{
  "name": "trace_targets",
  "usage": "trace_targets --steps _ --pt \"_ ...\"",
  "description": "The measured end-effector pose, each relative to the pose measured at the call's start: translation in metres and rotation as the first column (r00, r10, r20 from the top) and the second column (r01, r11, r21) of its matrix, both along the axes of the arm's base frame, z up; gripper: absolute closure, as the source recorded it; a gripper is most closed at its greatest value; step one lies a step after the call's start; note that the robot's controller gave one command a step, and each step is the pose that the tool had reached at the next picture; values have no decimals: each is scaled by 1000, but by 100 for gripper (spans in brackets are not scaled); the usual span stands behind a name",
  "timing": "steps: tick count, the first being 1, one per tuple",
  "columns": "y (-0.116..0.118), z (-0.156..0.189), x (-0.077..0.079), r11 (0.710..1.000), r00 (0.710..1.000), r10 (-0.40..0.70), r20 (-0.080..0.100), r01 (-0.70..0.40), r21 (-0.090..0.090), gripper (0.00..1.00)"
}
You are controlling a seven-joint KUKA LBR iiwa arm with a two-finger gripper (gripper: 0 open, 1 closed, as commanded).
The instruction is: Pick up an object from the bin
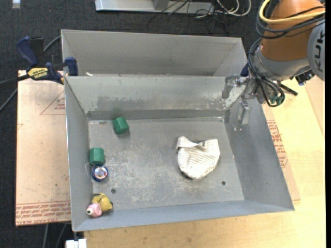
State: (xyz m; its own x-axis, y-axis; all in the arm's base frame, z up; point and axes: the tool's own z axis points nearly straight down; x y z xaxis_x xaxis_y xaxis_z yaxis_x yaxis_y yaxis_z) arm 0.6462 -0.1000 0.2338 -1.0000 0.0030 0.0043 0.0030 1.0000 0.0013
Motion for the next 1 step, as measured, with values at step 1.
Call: trace_targets --steps 1 --pt "1 5 1 1000 1000 3 7 -3 -1 0"
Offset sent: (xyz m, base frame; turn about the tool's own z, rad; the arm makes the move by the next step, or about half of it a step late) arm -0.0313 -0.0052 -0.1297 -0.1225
